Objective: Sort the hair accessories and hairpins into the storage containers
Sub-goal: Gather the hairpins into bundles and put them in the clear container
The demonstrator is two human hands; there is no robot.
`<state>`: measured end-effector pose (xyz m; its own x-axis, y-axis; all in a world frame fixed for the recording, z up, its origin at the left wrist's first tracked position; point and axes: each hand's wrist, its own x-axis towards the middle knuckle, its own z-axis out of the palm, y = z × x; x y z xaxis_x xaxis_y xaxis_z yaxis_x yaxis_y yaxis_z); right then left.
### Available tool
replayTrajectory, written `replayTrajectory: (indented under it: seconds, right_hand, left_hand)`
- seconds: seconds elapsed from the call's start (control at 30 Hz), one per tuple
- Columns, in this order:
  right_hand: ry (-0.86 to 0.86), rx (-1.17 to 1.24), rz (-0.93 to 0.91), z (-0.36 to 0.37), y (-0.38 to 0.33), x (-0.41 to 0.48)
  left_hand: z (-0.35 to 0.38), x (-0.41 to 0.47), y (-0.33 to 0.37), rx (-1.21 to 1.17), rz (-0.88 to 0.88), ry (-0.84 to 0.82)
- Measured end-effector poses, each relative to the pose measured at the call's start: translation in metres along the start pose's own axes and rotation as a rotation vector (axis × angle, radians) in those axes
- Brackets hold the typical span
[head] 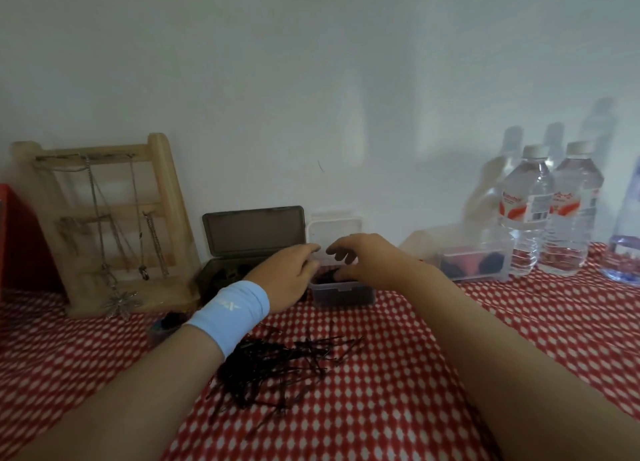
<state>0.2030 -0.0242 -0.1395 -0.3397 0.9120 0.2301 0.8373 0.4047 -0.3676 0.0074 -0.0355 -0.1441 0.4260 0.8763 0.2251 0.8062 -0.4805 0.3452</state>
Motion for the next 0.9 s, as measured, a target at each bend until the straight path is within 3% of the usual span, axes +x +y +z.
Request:
replayTrajectory:
  seconds: [0.17,0.37,0.53,0.7,0.77,0.9]
  right_hand:
    - [0.116,0.061,0.002,-0.026,0.014,-0.002]
    - [-0.063,-0.051,0.027,-0.02,0.017,-0.003]
    - [-0.028,-0.042,0.024,-0.021,0.015,-0.003]
    - [0.087,-0.019,-0.084,-0.024,-0.014,-0.007]
    - [0.009,0.002,-0.136,-0.023,-0.037,-0.013]
    - [-0.359,-0.059,-0.131,-0.016,-0.07,-0.031]
  left_hand:
    - [0.008,0.001,0.003,0.047,0.091,0.019]
    - [0.02,0.006,0.006,0.243,0.249,-0.096]
    - [0.02,0.003,0.003,0.117,0.143,-0.093]
    - [0.001,-0.026,-0.001,-0.041,0.179,0.157]
    - [-0.006,-0.047,-0.007,-0.053,0.193,0.193]
    - [-0.003,-0.081,-0.027,0.104,0.092,0.072]
